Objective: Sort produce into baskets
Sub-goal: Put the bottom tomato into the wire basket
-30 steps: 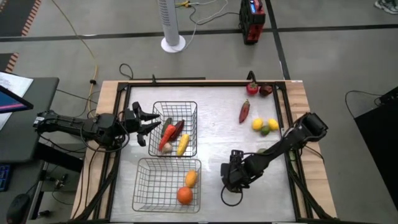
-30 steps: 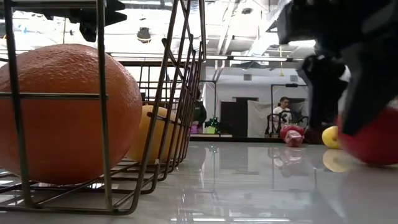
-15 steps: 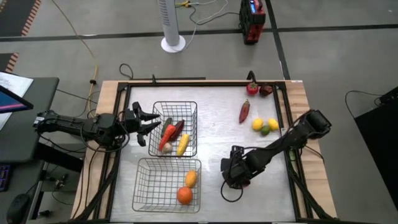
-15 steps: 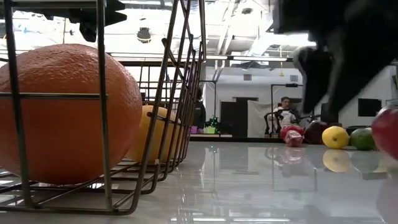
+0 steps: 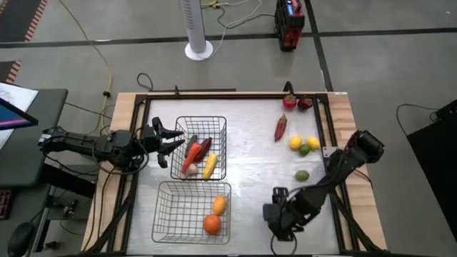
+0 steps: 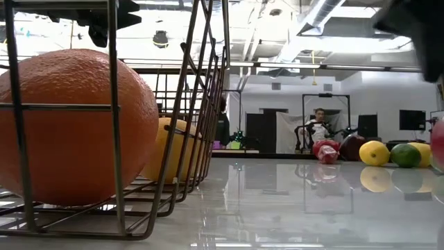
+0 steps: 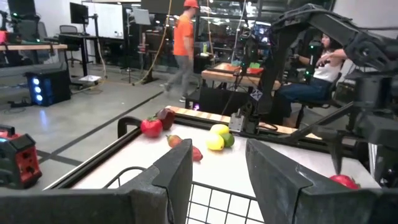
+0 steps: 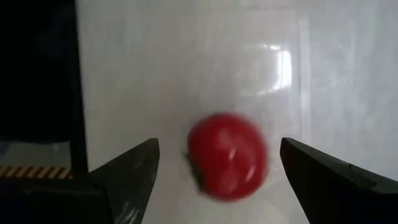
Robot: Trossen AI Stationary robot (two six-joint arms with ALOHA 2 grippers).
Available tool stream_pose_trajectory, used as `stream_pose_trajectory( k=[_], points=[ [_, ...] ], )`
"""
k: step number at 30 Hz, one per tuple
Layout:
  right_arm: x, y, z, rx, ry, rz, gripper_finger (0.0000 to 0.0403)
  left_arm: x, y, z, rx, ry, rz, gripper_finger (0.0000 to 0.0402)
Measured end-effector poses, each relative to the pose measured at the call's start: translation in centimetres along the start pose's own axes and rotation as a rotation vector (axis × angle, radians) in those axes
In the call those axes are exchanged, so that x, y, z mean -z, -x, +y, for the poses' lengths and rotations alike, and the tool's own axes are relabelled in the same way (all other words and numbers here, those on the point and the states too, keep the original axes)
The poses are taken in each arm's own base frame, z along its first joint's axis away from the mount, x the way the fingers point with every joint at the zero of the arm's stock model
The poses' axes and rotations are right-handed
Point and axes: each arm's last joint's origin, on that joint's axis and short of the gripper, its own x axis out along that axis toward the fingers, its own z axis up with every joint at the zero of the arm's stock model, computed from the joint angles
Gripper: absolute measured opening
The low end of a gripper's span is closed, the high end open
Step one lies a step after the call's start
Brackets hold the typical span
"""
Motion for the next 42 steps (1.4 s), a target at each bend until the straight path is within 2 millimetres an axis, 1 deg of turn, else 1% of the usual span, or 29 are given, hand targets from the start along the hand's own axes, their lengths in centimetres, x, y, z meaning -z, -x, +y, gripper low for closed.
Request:
stream_pose_trajectory(
  k=[3, 6, 11, 13, 15, 21, 28, 35, 39, 42],
  points=[
    [0.8, -0.5, 0.7, 0.039, 0.007, 0.007, 0.036, 0.0, 0.0, 0.0, 0.0, 0.005, 0.0, 0.0137],
    [1.1, -1.2, 0.9, 0.094, 0.006, 0.012, 0.036, 0.0, 0.0, 0.0, 0.0, 0.006, -0.001, 0.0137],
    [1.1, -3.4, 1.1, 0.174, 0.051, 0.002, 0.036, 0.0, 0.0, 0.0, 0.001, 0.007, -0.005, 0.0137],
    [0.8, -4.5, 1.0, 0.189, 0.058, 0.012, 0.036, 0.0, 0.0, 0.0, 0.0, 0.007, -0.005, 0.0137],
    [0.5, -5.1, 0.6, 0.203, 0.047, 0.024, 0.036, -0.1, 0.0, 0.0, 0.001, 0.007, -0.005, 0.0137],
    [-0.4, -5.8, -0.9, 0.223, -0.01, -0.005, 0.036, 0.0, 0.0, 0.0, 0.0, 0.0, -0.005, 0.0137],
    [-1.5, -6.0, -2.3, 0.263, -0.053, -0.041, 0.036, 0.0, 0.0, 0.0, 0.0, 0.0, -0.004, 0.0137],
    [-3.0, -6.2, -3.4, 0.245, -0.107, -0.092, 0.036, 0.0, 0.0, 0.0, 0.0, -0.001, -0.004, 0.0137],
    [-3.5, -6.3, -3.9, 0.244, -0.124, -0.116, 0.036, 0.0, 0.0, 0.0, 0.0, -0.001, -0.004, 0.0137],
    [-3.7, -6.7, -4.4, 0.236, -0.143, -0.136, 0.0358, 0.0, 0.0, 0.0, 0.0, -0.001, -0.004, 0.0137]
  ],
)
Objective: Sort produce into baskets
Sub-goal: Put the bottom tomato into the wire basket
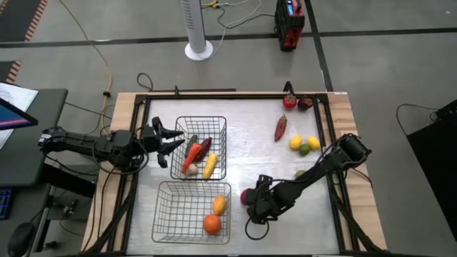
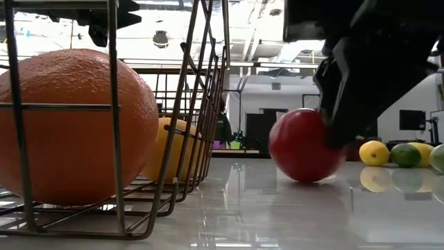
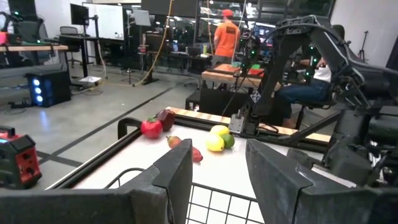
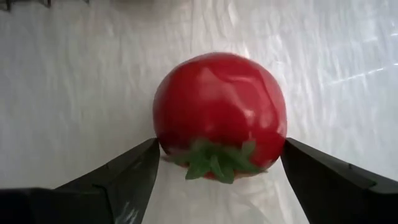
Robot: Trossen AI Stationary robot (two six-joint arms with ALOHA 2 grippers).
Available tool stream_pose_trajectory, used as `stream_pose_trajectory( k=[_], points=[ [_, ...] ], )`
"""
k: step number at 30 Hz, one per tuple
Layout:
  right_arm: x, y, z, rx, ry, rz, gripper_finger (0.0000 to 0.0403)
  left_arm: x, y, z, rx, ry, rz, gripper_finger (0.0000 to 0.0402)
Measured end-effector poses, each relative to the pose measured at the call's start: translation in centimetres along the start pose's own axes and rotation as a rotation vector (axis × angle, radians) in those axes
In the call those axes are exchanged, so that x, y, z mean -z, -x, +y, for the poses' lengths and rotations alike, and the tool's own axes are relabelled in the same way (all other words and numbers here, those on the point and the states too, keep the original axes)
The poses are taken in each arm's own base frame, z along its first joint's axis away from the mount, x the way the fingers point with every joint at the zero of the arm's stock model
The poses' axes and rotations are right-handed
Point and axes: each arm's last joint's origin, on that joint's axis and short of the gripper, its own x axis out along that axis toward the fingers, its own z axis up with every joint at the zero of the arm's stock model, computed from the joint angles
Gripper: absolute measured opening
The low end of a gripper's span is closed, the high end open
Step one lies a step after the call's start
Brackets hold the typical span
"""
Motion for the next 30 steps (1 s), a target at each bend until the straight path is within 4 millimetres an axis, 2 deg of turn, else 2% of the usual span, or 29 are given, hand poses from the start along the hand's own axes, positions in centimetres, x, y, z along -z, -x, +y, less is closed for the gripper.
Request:
stream_pose_trajectory(
  k=[11, 20, 30],
  points=[
    [-0.2, -1.3, -0.8, -0.016, 0.004, -0.041, 0.0292, 0.0, 0.0, 0.0, 0.0, -0.001, 0.002, 0.0137],
    [-0.1, -1.2, -0.9, 0.004, 0.008, -0.043, 0.029, 0.0, 0.0, 0.0, 0.0, -0.001, 0.002, 0.0137],
    [-0.6, 1.6, -1.7, -0.03, 0.026, -0.068, 0.0308, 0.0, 0.0, 0.0, 0.0, -0.001, 0.002, 0.0137]
  ],
)
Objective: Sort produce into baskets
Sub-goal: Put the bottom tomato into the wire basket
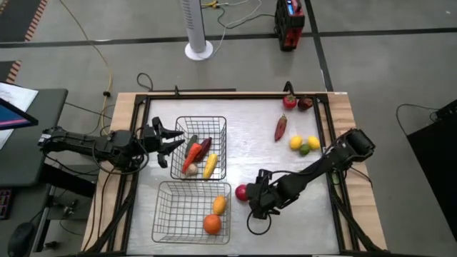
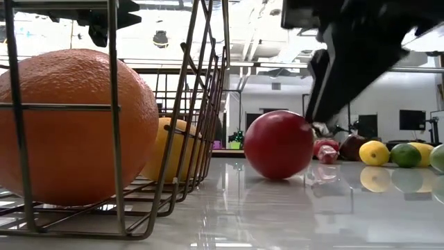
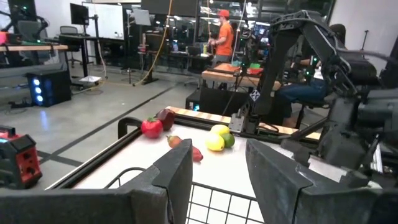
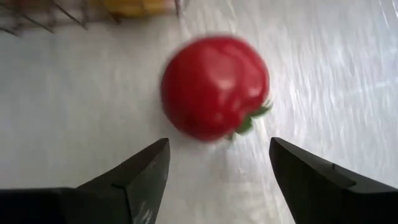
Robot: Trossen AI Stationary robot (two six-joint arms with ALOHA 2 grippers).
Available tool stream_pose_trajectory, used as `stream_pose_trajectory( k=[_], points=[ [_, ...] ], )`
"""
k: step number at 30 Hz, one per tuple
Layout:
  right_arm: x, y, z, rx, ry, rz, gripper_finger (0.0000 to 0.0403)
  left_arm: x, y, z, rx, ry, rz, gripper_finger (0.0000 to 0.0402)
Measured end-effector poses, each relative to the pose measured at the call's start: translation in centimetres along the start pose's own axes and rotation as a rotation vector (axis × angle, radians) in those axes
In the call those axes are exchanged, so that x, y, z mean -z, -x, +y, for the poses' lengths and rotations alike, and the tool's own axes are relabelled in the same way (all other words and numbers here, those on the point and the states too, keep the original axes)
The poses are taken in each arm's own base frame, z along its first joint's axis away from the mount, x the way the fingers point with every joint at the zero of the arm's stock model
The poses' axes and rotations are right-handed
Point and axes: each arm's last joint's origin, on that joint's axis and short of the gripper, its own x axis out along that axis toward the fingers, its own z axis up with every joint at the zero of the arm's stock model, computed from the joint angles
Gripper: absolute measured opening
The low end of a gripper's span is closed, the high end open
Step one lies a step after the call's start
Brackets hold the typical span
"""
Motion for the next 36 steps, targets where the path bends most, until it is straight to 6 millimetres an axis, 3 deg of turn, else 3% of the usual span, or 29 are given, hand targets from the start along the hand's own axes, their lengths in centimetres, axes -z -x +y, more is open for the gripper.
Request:
stream_pose_trajectory(
  k=[12, 21, 25, 30, 36],
  points=[
    [-1.4, -0.2, 1.0, -0.058, 0.2, -0.153, 0.0362, 0.0, 0.0, 0.0, 0.0, 0.0, 0.0, 0.0137],
    [0.1, -4.4, 1.5, 0.002, 0.253, -0.043, 0.037, 0.0, 0.0, 0.0, 0.0, 0.0, 0.0, 0.0137],
    [0.3, -5.2, 1.3, 0.017, 0.248, -0.013, 0.0363, 0.0, 0.0, 0.0, 0.0, 0.0, 0.0, 0.0137],
    [0.3, -4.4, 0.9, 0.03, 0.24, 0.008, 0.0333, 0.0, 0.0, 0.0, 0.001, 0.0, 0.0, 0.0137],
    [-1.5, -0.3, 0.2, 0.051, 0.25, 0.039, 0.0308, 0.0, 0.0, 0.0, 0.0, 0.0, 0.001, 0.0137]
  ],
)
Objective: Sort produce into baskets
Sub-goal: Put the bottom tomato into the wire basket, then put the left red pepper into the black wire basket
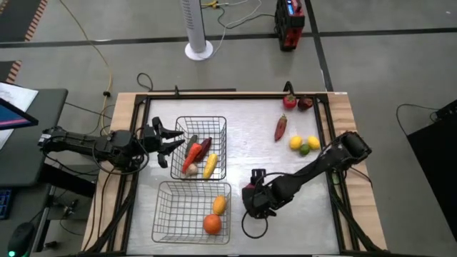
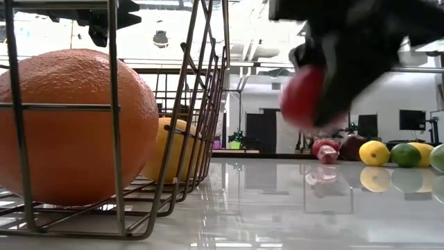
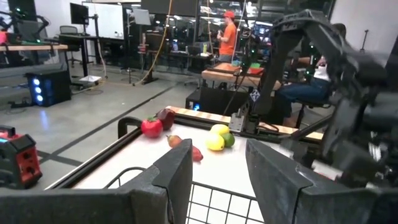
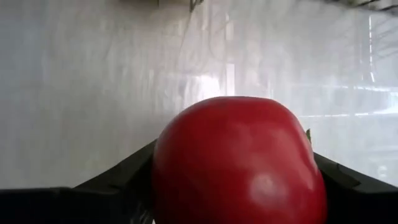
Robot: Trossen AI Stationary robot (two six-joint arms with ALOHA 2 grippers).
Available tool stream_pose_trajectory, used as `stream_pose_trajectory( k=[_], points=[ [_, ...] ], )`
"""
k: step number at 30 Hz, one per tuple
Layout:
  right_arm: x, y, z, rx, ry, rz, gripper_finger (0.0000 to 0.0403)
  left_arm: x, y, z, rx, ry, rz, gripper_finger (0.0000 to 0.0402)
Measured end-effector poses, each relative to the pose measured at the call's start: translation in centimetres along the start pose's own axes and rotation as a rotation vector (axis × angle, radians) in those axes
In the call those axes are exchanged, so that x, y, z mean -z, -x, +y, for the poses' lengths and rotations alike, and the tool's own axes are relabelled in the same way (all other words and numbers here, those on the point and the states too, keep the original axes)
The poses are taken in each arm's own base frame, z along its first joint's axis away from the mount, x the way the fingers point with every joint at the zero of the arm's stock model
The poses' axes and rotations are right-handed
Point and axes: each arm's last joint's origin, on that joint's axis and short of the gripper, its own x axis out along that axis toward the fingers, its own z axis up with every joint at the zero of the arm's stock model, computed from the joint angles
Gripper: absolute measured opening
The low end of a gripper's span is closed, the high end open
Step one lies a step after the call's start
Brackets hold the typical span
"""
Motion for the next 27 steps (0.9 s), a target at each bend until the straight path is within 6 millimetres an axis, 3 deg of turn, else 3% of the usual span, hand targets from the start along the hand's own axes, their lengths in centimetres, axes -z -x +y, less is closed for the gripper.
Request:
stream_pose_trajectory(
  k=[5, 10, 14, 20, 27],
  points=[
    [-3.5, 4.7, -0.6, -0.083, -0.057, -0.232, 0.0322, -0.1, 0.0, 0.0, 0.0, 0.003, -0.006, 0.0137],
    [-6.7, 7.1, -0.5, -0.14, 0.009, -0.562, 0.0325, -0.1, 0.0, 0.0, 0.001, 0.004, -0.01, 0.0137],
    [-8.5, 6.7, -0.8, -0.161, 0.036, -0.706, 0.0327, -0.1, 0.0, 0.0, 0.001, 0.01, -0.01, 0.0137],
    [-9.7, 3.9, -3.3, -0.318, 0.015, -0.681, 0.0354, -0.1, 0.0, 0.0, 0.0, 0.003, -0.005, 0.0137],
    [-9.3, 4.6, -5.6, -0.279, 0.002, -0.62, 0.0376, 0.0, 0.0, 0.0, 0.0, -0.003, -0.001, 0.0137]
  ],
)
